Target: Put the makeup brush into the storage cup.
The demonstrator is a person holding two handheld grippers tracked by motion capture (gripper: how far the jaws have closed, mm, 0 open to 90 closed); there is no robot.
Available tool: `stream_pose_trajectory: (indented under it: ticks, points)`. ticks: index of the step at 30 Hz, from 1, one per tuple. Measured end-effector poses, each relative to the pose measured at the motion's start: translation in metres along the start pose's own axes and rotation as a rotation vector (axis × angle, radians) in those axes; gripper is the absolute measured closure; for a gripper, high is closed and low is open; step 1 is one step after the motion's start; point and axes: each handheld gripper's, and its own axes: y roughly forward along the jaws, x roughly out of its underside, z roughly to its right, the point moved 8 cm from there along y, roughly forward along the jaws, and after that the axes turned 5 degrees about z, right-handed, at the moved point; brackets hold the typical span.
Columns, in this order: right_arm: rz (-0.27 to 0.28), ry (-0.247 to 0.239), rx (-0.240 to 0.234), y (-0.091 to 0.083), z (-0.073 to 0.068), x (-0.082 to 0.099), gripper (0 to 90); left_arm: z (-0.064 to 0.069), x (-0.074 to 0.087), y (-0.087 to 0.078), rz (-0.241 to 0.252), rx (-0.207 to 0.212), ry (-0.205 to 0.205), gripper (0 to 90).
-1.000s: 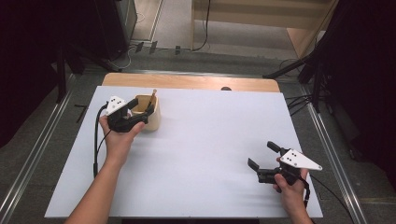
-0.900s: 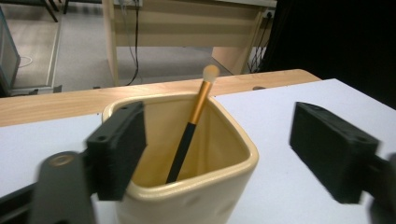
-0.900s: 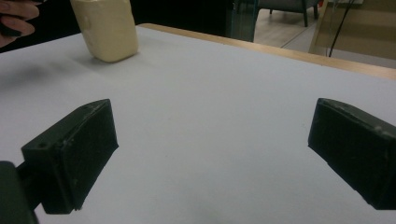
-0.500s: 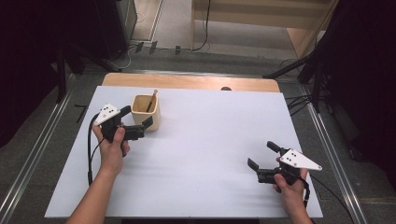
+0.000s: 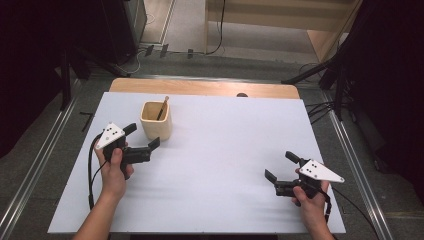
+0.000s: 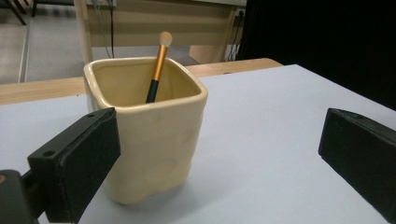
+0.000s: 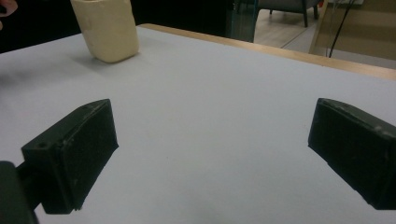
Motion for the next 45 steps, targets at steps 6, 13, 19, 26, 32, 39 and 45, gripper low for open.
stream_pose_trajectory:
  ticks: [6, 13, 19, 26, 32, 39, 45]
  points:
    - [-0.002, -0.001, 0.0, 0.0, 0.0, 0.0, 1.6, 0.002, 0.009, -0.01, -0.003, 0.001, -0.004, 0.0]
    - [0.0, -0.007, 0.001, 0.0, 0.0, -0.001, 1.6, 0.007, 0.026, -0.02, -0.025, 0.002, 0.003, 0.0]
    - [0.004, -0.004, 0.0, -0.001, -0.001, -0.001, 1.7, 0.006, 0.033, -0.031, -0.037, -0.008, 0.011, 0.0]
    - [0.004, -0.006, 0.004, -0.001, 0.0, -0.002, 1.6, 0.006, 0.033, -0.048, -0.02, -0.008, 0.012, 0.0]
    - [0.004, -0.004, 0.006, -0.001, 0.0, -0.001, 1.6, 0.006, 0.035, -0.062, -0.016, -0.005, 0.014, 0.0]
    - [0.005, -0.002, 0.01, -0.002, 0.001, -0.002, 1.6, 0.007, 0.041, -0.076, -0.026, -0.007, 0.028, 0.0]
    - [0.004, -0.001, 0.013, -0.002, 0.001, -0.002, 1.6, 0.006, 0.043, -0.089, -0.021, -0.011, 0.032, 0.0]
